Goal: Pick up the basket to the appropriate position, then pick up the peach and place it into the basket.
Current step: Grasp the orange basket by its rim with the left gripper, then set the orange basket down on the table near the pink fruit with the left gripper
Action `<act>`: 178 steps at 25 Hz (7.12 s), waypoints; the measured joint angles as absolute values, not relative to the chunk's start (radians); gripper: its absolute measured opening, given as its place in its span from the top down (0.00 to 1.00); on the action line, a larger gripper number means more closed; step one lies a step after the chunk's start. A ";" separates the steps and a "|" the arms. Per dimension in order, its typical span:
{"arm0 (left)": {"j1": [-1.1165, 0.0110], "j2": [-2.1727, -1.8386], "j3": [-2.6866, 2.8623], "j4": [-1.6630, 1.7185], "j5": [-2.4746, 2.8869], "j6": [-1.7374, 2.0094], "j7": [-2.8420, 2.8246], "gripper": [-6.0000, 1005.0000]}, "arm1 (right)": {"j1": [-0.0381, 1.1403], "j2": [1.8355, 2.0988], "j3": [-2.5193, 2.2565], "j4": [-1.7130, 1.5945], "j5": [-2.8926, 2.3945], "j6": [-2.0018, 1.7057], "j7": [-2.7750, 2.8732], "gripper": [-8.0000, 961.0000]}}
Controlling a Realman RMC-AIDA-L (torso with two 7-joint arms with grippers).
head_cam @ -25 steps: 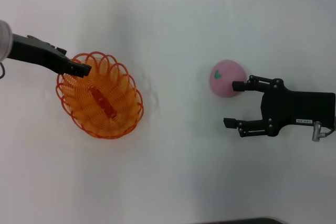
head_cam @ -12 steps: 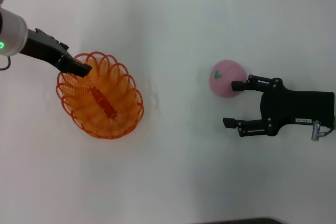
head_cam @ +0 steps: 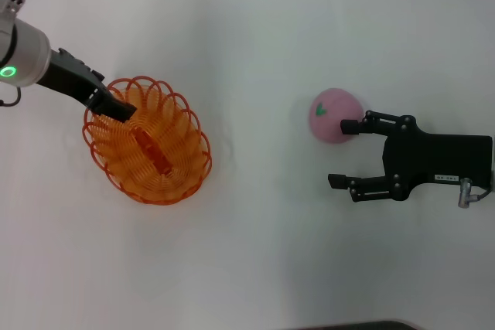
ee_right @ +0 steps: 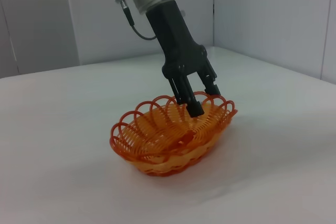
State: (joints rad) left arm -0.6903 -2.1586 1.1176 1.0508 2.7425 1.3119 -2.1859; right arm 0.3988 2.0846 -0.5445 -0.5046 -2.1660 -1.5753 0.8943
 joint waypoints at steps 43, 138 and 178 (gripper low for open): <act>-0.731 -2.144 1.123 1.045 2.751 1.411 -2.304 0.88 | 0.405 2.085 -0.544 -0.505 -2.164 -1.570 0.894 0.03; -0.208 -2.175 1.072 1.087 2.081 1.367 -2.515 0.94 | 0.397 2.086 -0.454 -0.503 -2.158 -1.566 0.891 0.03; -0.195 -2.175 1.116 1.056 2.020 1.314 -2.566 0.92 | 0.395 2.086 -0.454 -0.492 -2.158 -1.552 0.885 0.03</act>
